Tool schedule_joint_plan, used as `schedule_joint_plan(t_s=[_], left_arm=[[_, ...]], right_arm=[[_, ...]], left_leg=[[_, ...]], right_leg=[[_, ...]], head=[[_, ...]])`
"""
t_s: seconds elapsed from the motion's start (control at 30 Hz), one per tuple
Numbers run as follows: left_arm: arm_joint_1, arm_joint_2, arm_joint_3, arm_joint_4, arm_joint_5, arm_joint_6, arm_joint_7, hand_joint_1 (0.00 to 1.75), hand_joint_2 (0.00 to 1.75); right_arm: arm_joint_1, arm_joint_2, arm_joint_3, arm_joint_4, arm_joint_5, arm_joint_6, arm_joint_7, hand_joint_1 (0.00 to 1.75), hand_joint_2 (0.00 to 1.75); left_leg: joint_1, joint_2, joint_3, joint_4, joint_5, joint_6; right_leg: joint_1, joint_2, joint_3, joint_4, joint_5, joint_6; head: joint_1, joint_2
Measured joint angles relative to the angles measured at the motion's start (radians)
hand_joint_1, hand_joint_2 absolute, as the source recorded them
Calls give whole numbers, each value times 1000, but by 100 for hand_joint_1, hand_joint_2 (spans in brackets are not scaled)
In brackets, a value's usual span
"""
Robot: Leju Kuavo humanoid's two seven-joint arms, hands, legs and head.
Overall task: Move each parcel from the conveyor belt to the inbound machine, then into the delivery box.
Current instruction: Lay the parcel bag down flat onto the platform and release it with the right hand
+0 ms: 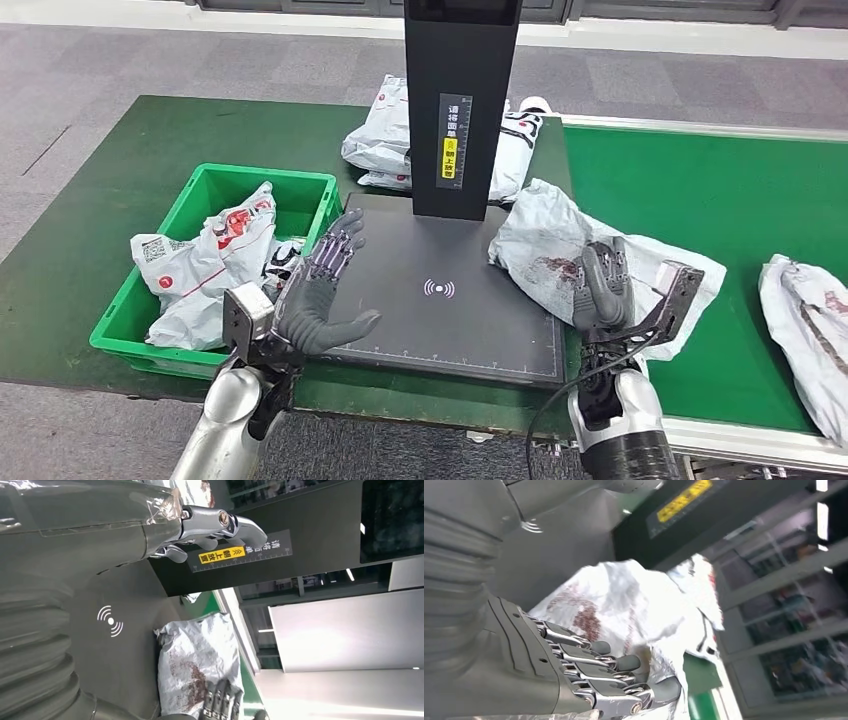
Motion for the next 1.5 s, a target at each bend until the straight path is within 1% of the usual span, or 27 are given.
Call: schedule_joint_plan(t_s=[0.07, 0.23, 0.3, 0.37, 0.47, 0.6, 0.73, 0.9, 1.17, 1.27, 1.4, 1.5], left_arm=[[0, -1, 0, 0, 0, -9, 4, 0, 175], [-1, -1, -4, 0, 0, -35, 13, 0, 175], [-5, -1, -11, 3, 0, -43, 15, 0, 175], [-17, -1, -19, 11, 0, -48, 15, 0, 175], [-34, -1, -28, 26, 3, -49, 16, 0, 175], [-42, -1, -34, 38, 6, -49, 15, 0, 175], [-48, 0, -41, 42, 7, -48, 14, 0, 175], [-49, 0, -44, 43, 8, -48, 13, 0, 175], [-49, 0, -44, 45, 9, -48, 13, 0, 175], [-50, 0, -45, 47, 12, -49, 11, 0, 175], [-56, -1, -50, 48, 19, -52, 10, 0, 175], [-67, -2, -52, 52, 21, -52, 10, 0, 175]], right_arm=[[-11, -2, 26, 24, 101, 28, 39, 0, 175], [-88, -13, 161, 90, 461, 105, 174, 0, 175], [-146, -14, 210, 120, 582, 150, 223, 0, 175], [-228, -14, 258, 170, 701, 196, 260, 0, 175], [-355, -10, 317, 261, 818, 232, 280, 0, 175], [-469, 1, 368, 352, 887, 252, 280, 0, 175], [-542, 16, 401, 418, 909, 266, 280, 0, 175], [-573, 26, 408, 457, 912, 268, 280, 0, 175], [-585, 33, 409, 483, 915, 275, 276, 0, 175], [-605, 37, 423, 497, 917, 309, 266, 0, 175], [-670, 54, 449, 531, 881, 391, 247, 0, 175], [-728, 68, 474, 555, 874, 451, 252, 0, 44]], left_leg=[[0, 1, 0, 0, 0, 0], [0, 1, 0, 0, 1, -1], [0, 1, 0, 0, 1, -1], [0, 1, 0, 0, 2, -1], [0, 0, 0, 0, 3, 0], [0, 0, 0, 0, 4, 0], [0, -1, 0, 0, 4, 0], [0, -1, -1, 0, 3, 0], [0, -1, -1, 0, 3, 0], [0, -1, -1, 0, 3, 0], [0, 0, -1, 0, 4, 0], [0, -1, -1, 0, 4, 0]], right_leg=[[0, 0, 0, 0, 0, 0], [0, 1, 0, 1, 0, 0], [0, 1, 0, 1, 1, -1], [0, 1, -1, 1, 2, -1], [0, 0, -1, 1, 2, 0], [0, 0, 0, 2, 2, 0], [0, -1, 0, 1, 2, 0], [0, -1, 0, 1, 2, 0], [0, -1, 0, 1, 2, 0], [0, 0, 0, 1, 2, 0], [0, 0, -1, 2, 2, 0], [0, 0, -1, 2, 2, 0]], head=[[0, 0], [0, 0], [0, 0], [0, 0], [0, 0], [0, 0], [0, 0], [0, 0], [0, 0], [0, 0], [0, 0], [0, 0]])
